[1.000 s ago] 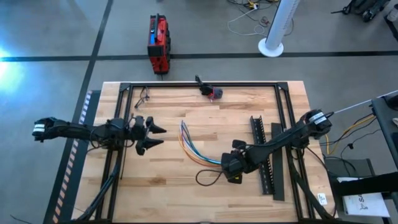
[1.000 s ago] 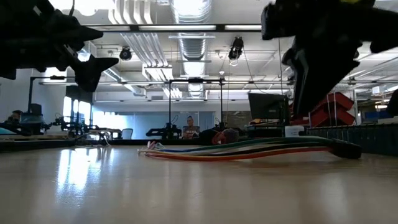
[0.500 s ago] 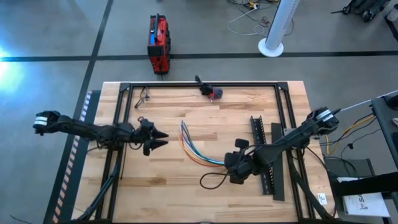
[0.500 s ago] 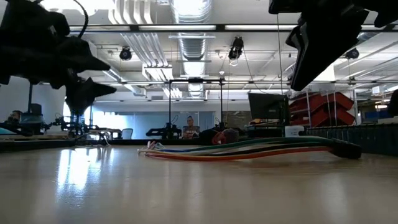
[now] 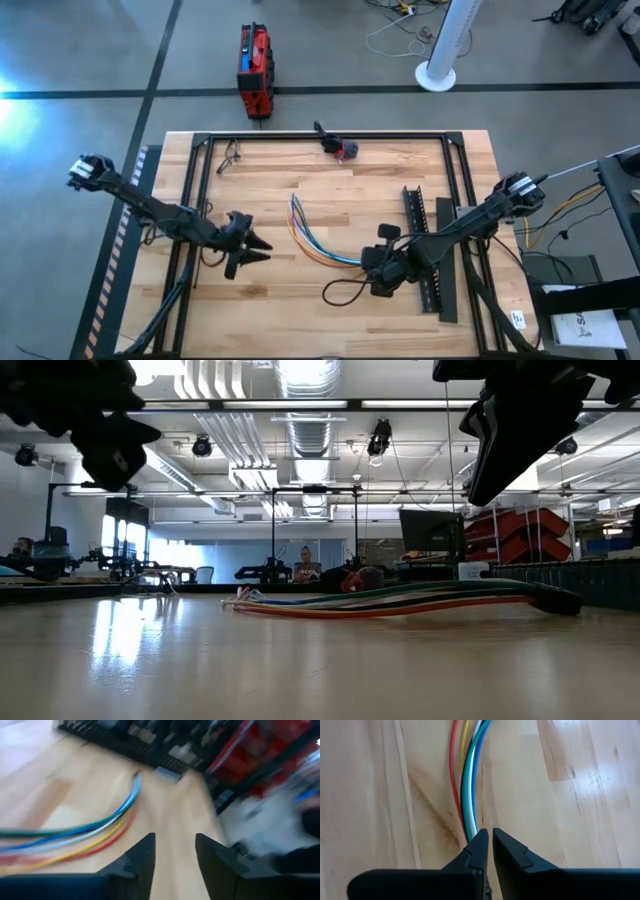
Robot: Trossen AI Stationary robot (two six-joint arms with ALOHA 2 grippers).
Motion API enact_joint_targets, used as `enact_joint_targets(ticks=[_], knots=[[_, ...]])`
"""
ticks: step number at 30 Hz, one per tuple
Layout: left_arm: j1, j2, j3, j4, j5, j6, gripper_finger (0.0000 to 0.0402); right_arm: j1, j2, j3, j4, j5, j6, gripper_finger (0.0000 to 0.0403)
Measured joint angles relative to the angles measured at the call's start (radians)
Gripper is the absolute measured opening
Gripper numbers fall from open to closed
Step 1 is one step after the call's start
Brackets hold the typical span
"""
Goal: Ziptie cables
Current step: Adjust the cables together with the zip tie
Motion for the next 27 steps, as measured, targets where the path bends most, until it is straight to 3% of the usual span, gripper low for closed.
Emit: enact_joint_targets(ticks=[5,10,21,27], knots=[[-0.087,0.110,0.228,-0.500,-0.213,-0.177,0.0083,0.000,0.000,0.000,0.000,0.001,0.000,0.0013],[-0.111,0.239,0.393,-0.790,-0.196,-0.358,0.0049,0.000,0.000,0.000,0.000,0.001,0.001,0.0014],[-0.174,0.526,0.627,-1.150,0.223,-0.474,0.0002,0.000,0.000,-0.004,0.053,0.104,-0.009,0.0014],[-0.204,0.610,0.620,-1.250,0.455,-0.464,0.0000,0.000,0.001,-0.027,0.245,0.173,-0.117,0.0014]])
